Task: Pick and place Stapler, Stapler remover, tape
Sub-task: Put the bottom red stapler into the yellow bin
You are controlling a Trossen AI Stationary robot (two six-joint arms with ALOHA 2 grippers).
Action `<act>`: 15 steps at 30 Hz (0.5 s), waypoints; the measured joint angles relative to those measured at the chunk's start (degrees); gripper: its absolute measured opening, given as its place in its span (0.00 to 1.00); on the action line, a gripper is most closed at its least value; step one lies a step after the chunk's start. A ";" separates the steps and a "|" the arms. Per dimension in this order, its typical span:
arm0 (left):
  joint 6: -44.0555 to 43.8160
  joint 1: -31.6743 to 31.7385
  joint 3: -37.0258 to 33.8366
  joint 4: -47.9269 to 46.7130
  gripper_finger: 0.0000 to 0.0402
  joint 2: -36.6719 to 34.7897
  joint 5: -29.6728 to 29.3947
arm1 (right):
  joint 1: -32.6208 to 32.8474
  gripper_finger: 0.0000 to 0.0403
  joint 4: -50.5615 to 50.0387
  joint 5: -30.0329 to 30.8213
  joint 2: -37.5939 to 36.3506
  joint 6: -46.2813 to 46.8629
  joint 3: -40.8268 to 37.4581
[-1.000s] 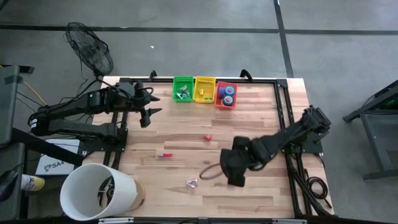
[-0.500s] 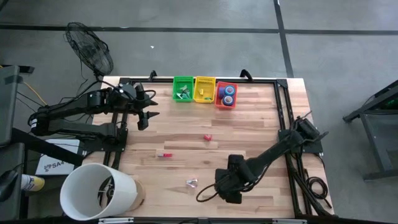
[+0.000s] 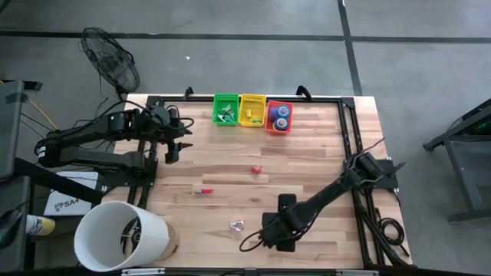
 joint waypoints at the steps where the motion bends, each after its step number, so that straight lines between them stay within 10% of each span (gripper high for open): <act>1: 0.51 0.00 0.00 0.02 0.50 0.00 0.22 | 0.04 0.67 0.11 0.31 0.31 -0.06 0.00; 15: 2.66 0.00 0.00 0.02 0.50 0.02 0.88 | 0.50 0.67 0.35 -1.88 4.60 0.00 0.04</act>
